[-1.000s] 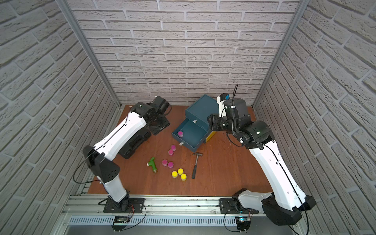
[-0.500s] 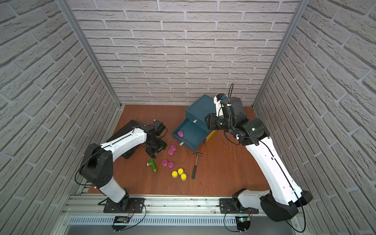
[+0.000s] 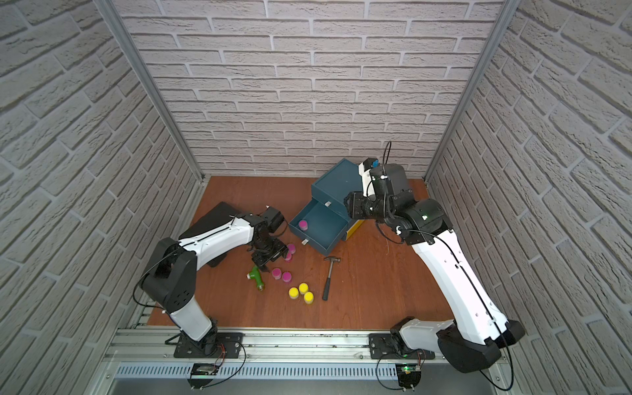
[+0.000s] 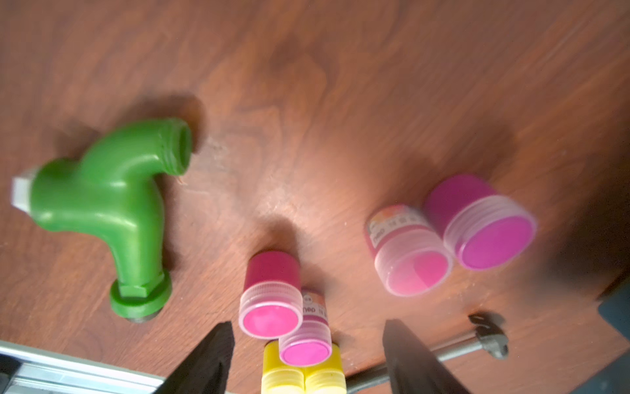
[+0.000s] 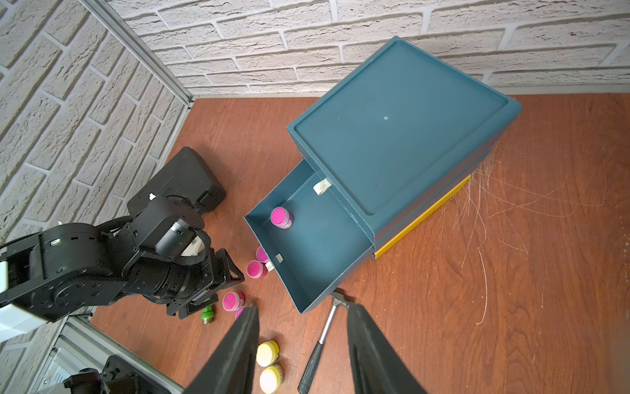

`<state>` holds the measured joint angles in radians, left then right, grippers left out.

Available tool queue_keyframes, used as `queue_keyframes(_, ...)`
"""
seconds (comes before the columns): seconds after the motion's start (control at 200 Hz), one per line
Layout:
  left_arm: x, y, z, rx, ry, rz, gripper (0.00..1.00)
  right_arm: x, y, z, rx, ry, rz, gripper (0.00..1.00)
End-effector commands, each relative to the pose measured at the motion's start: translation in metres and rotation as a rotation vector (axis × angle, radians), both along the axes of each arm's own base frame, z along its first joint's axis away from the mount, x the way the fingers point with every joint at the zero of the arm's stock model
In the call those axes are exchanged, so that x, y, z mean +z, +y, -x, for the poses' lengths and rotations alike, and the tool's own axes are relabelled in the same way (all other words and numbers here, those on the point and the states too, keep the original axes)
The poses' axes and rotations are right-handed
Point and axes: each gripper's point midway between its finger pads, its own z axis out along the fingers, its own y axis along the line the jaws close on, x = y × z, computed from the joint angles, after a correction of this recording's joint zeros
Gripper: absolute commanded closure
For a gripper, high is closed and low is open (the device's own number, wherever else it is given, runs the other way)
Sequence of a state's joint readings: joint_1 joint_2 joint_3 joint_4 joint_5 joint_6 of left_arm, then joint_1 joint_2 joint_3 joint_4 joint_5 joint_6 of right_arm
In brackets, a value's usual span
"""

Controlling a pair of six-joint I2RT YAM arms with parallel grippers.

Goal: Put the paint cans in the drawer according to color
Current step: Pick up the paint can at the center of the board.

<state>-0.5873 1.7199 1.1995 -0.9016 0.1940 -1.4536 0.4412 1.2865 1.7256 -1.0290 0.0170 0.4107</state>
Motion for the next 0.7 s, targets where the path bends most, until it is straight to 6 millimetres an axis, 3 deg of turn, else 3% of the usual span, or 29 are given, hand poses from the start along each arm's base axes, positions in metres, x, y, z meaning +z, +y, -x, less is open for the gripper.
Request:
queue_keyframes(0.0,-0.008,0.001,0.016,0.009,0.066,-0.023,0.26,0.008,0.001,-0.002,0.002,-0.034,-0.024,0.52)
queue_keyframes(0.325,-0.026,0.010,0.033,0.030,0.106,-0.051,0.32,0.004,0.000,0.000,-0.004,-0.026,-0.021,0.52)
queue_keyframes(0.585,-0.033,0.013,0.027,0.048,0.078,-0.072,0.44,0.003,0.001,-0.001,-0.001,-0.024,-0.024,0.52)
queue_keyframes(0.695,-0.035,0.014,0.025,0.046,0.075,-0.082,0.55,0.003,0.001,0.000,-0.002,-0.024,-0.024,0.52)
